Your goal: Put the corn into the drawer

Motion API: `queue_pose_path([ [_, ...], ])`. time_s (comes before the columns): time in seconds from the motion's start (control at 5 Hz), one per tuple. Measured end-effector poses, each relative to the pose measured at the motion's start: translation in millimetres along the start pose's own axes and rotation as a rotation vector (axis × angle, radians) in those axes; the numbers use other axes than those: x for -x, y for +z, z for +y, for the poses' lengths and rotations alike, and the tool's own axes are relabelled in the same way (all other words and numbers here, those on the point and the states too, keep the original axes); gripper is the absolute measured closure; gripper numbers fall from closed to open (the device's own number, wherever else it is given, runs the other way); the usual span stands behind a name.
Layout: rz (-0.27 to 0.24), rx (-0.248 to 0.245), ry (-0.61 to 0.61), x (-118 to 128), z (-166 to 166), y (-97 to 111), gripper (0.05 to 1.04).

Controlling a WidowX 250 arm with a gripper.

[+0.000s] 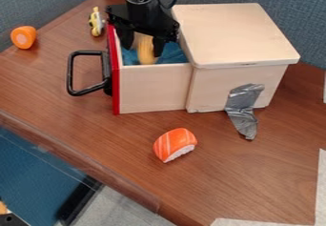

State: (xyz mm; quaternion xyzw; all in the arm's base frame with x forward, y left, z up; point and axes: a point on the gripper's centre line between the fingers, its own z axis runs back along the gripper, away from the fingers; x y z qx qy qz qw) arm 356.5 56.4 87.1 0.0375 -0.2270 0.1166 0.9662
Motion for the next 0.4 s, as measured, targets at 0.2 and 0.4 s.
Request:
queue_pose_path([
  [0.2,0.025,-0.006,-0.042,-1.9,12.0,11.1,0.077],
  [0.4,0.057,-0.025,-0.073,-8.4,36.5,32.6,0.081],
])
